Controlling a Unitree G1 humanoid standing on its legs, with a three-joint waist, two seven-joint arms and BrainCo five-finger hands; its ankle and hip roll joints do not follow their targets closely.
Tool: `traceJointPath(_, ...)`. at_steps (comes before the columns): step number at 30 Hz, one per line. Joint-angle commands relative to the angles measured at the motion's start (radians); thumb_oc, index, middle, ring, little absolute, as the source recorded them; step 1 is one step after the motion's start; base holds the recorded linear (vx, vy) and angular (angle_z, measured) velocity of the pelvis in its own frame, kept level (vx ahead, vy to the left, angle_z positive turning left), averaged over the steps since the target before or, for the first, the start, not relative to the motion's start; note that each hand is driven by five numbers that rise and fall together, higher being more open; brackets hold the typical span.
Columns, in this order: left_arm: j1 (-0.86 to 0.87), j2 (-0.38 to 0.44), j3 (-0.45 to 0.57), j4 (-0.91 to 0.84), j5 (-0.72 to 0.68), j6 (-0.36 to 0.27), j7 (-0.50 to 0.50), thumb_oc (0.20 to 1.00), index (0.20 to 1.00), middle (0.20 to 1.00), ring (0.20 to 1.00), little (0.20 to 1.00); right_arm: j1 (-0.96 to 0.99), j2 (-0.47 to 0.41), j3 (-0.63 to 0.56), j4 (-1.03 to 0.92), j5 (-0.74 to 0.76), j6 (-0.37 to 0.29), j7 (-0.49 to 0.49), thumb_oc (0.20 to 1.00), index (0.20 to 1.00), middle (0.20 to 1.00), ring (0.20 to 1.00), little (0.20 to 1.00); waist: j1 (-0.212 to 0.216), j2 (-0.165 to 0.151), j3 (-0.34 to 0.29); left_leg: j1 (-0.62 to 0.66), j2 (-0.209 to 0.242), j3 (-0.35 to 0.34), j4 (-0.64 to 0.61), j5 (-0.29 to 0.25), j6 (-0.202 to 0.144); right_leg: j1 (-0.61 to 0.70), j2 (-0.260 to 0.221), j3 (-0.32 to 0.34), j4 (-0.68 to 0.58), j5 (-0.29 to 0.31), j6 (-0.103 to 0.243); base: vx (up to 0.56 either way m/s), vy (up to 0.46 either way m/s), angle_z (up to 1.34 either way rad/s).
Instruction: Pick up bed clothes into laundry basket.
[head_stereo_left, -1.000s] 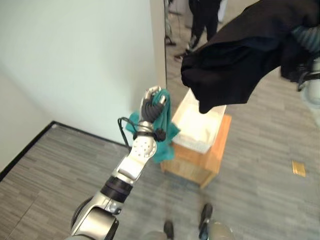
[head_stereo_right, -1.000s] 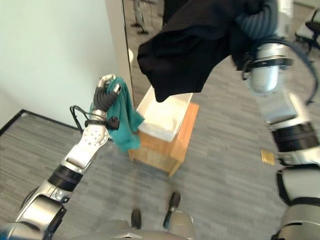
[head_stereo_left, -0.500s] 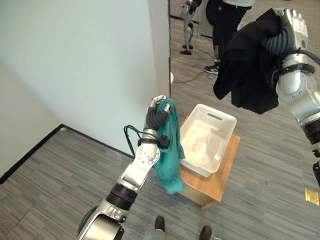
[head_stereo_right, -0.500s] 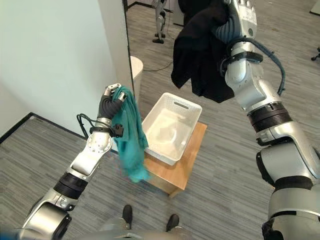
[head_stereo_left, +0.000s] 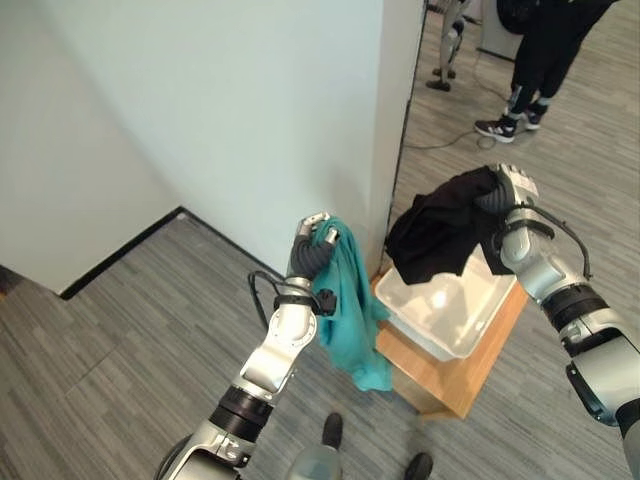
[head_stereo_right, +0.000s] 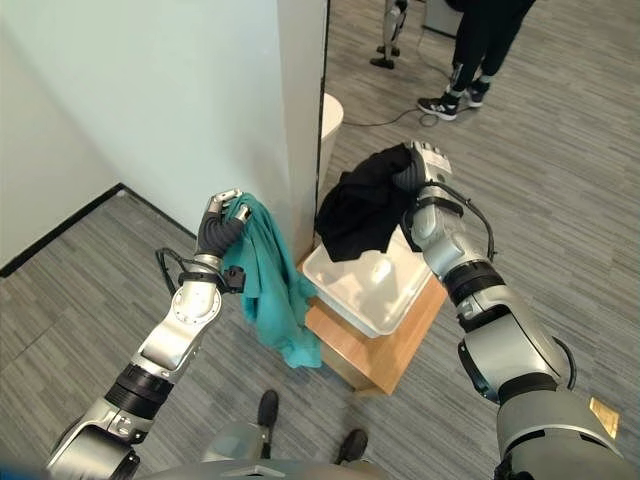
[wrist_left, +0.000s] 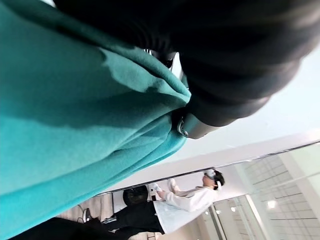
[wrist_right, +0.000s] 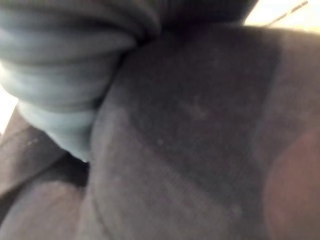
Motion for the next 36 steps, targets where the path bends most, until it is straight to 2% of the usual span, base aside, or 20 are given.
traceJointPath(1,-0.085,-0.017,-0.042,-0.073,-0.024,-0.073,-0.006,0.200,0.200,0.200,0.200,0.200,-0.081,-0.041,0.006,0.028,-0.011,0.006,-0.032,0.200,0.200,0.200,0.200,0.200,0.036,-0.003,0.035,-0.014,0.059,0.021,0.000,-0.008,-0.079,0.088,-0.019,-0.067,0.016,-0.092,0.078,-0.01,0.005,0.22)
traceJointPath(6,-0.092,-0.021,-0.052,-0.067,-0.037,-0.077,-0.006,0.200,0.200,0.200,0.200,0.200,-0.080,0.006,-0.002,0.130,0.009,0.018,-0.044,0.200,0.200,0.200,0.200,0.200,0.051,0.008,0.045,-0.039,0.052,0.004,0.000,-0.002,-0.080,0.078,-0.022,-0.080,0.016,-0.095,0.079,0.00,0.019,0.13)
traceJointPath(12,-0.076,-0.029,-0.083,-0.052,-0.066,-0.092,-0.024,0.200,0.200,0.200,0.200,0.200,-0.058,0.070,0.014,0.222,0.021,0.020,-0.025,0.200,0.200,0.200,0.200,0.200,0.079,0.005,0.047,-0.060,0.043,-0.009,0.000,0.006,-0.082,0.070,-0.023,-0.094,0.016,-0.095,0.080,0.03,0.013,0.05)
traceJointPath(13,-0.076,-0.028,-0.086,-0.050,-0.067,-0.094,-0.026,0.200,0.200,0.200,0.200,0.200,-0.057,0.075,0.015,0.232,0.024,0.019,-0.024,0.580,0.580,0.580,0.580,0.580,0.080,0.004,0.044,-0.065,0.041,-0.012,0.000,0.006,-0.083,0.068,-0.023,-0.098,0.016,-0.096,0.081,0.03,-0.009,0.12)
traceJointPath(14,-0.078,-0.028,-0.092,-0.052,-0.073,-0.095,-0.028,0.200,0.200,0.200,0.200,0.200,-0.062,0.081,0.010,0.241,0.034,0.022,-0.023,1.000,1.000,1.000,1.000,1.000,0.085,0.003,0.045,-0.069,0.040,-0.016,0.000,0.007,-0.084,0.066,-0.024,-0.102,0.016,-0.096,0.081,0.04,-0.015,0.17)
traceJointPath(20,-0.074,-0.019,-0.082,-0.040,-0.084,-0.097,-0.025,0.200,0.200,0.200,0.200,0.200,-0.088,0.059,0.024,0.246,0.033,0.031,-0.019,1.000,1.000,1.000,1.000,1.000,0.085,0.002,0.044,-0.073,0.038,-0.020,0.000,0.007,-0.088,0.066,-0.025,-0.105,0.016,-0.097,0.083,0.01,-0.009,0.09)
traceJointPath(23,-0.063,-0.009,-0.054,-0.035,-0.077,-0.091,-0.011,0.200,0.200,0.200,0.200,0.200,-0.093,0.013,0.016,0.124,0.038,0.028,-0.034,1.000,1.000,1.000,1.000,1.000,0.069,0.001,0.036,-0.059,0.039,-0.012,0.000,-0.001,-0.084,0.075,-0.028,-0.091,0.016,-0.097,0.083,0.00,0.001,0.02)
traceJointPath(27,-0.031,0.011,-0.003,-0.051,-0.051,-0.085,0.011,0.200,0.200,0.200,0.200,0.200,-0.047,-0.091,-0.050,-0.122,0.023,0.026,-0.068,1.000,1.000,1.000,1.000,1.000,0.020,0.001,0.008,-0.017,0.041,0.013,0.000,-0.019,-0.075,0.093,-0.035,-0.060,0.016,-0.096,0.082,0.04,0.003,-0.08)
traceJointPath(29,-0.029,0.011,-0.005,-0.053,-0.051,-0.084,0.011,0.200,0.200,0.200,0.200,0.200,-0.041,-0.093,-0.053,-0.128,0.022,0.029,-0.067,1.000,1.000,1.000,1.000,1.000,0.021,0.000,0.007,-0.017,0.041,0.013,0.000,-0.018,-0.075,0.093,-0.035,-0.060,0.016,-0.096,0.083,0.02,0.002,-0.17)
traceJointPath(32,-0.025,0.034,0.042,-0.105,0.005,-0.075,0.030,0.200,0.200,0.200,0.200,0.200,0.147,-0.125,-0.179,-0.271,0.043,0.006,-0.092,1.000,1.000,1.000,1.000,1.000,-0.015,0.018,-0.010,0.013,0.042,0.027,0.000,-0.030,-0.067,0.108,-0.041,-0.043,0.016,-0.097,0.082,0.04,-0.024,-0.12)
traceJointPath(33,-0.033,0.055,0.058,-0.133,0.056,-0.066,0.040,0.200,0.200,0.200,0.200,0.200,0.236,-0.122,-0.216,-0.283,0.048,-0.004,-0.092,1.000,1.000,1.000,1.000,1.000,-0.019,0.025,-0.011,0.026,0.043,0.029,0.000,-0.036,-0.068,0.119,-0.041,-0.040,0.016,-0.103,0.083,0.01,-0.023,-0.06)
traceJointPath(34,-0.032,0.055,0.055,-0.135,0.057,-0.065,0.040,0.200,0.200,0.200,0.200,0.200,0.241,-0.123,-0.220,-0.287,0.047,-0.003,-0.091,1.000,1.000,1.000,1.000,1.000,-0.018,0.024,-0.013,0.024,0.042,0.028,0.000,-0.032,-0.066,0.117,-0.042,-0.041,0.016,-0.099,0.082,0.01,-0.016,-0.11)
traceJointPath(36,-0.051,0.095,0.085,-0.238,0.117,-0.071,0.042,0.200,0.200,0.200,0.200,0.200,0.391,-0.103,-0.259,-0.236,0.040,-0.005,-0.078,1.000,1.000,1.000,1.000,1.000,-0.023,0.043,-0.023,0.041,0.041,0.027,0.000,-0.039,-0.065,0.132,-0.044,-0.040,0.016,-0.109,0.083,0.01,-0.025,-0.19)
